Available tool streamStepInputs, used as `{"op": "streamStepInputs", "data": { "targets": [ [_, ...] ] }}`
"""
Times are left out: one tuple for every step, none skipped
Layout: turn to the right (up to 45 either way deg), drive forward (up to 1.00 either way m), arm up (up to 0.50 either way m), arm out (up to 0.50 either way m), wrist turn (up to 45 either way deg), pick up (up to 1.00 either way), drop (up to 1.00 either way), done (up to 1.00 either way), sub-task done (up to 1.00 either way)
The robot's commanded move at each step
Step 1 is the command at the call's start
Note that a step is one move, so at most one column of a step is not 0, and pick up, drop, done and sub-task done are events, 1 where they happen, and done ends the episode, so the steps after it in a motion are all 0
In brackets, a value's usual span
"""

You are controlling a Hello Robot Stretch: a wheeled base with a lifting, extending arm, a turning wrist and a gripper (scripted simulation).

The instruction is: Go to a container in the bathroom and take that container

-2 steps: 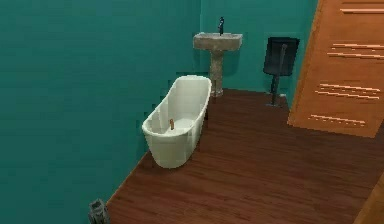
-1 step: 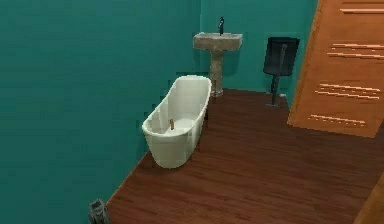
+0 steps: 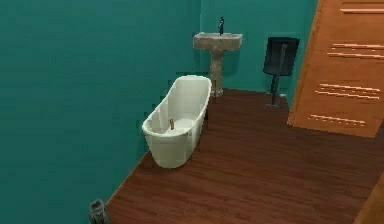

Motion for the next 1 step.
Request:
{"op": "streamStepInputs", "data": {
  "targets": [
    [0.0, 0.00, 0.00, 0.00, 45.0, 0.00, 0.00, 0.00, 0.00]
  ]
}}
